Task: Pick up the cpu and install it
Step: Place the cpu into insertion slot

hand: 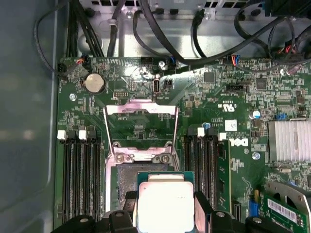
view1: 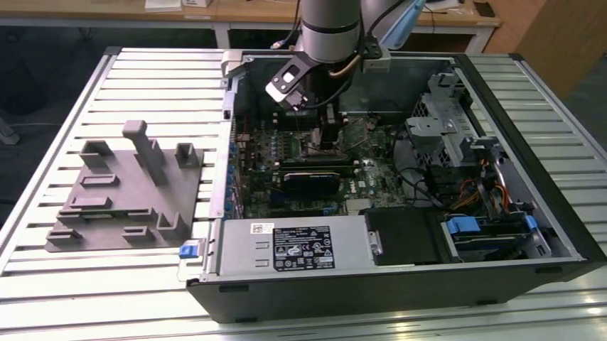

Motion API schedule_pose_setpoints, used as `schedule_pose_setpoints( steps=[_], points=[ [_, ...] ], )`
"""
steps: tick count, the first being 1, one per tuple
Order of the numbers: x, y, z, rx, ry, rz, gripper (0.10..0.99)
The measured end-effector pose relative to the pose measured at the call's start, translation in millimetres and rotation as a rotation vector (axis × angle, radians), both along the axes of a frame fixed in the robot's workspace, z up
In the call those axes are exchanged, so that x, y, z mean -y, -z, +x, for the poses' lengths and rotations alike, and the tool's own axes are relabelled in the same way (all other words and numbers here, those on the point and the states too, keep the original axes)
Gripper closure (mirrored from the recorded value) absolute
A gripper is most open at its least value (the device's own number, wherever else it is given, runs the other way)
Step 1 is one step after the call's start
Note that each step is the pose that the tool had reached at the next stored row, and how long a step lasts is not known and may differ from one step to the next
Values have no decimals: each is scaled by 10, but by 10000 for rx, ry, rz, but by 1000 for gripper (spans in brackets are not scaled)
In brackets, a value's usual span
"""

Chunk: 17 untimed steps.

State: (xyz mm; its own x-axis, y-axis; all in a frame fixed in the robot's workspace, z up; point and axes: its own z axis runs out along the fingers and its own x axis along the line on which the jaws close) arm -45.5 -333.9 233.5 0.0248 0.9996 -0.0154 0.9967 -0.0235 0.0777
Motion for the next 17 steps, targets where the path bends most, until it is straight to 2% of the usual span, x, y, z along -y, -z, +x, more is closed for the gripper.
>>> schedule_pose_setpoints(
  steps=[2,3,5,14,17],
  points=[
    [0,9,1,137,-1,1,545],
    [0,10,1,164,-1,0,545],
    [0,14,1,177,-3,0,545],
    [0,35,1,183,-1,3,545],
    [0,48,0,242,0,1,545]
  ],
)
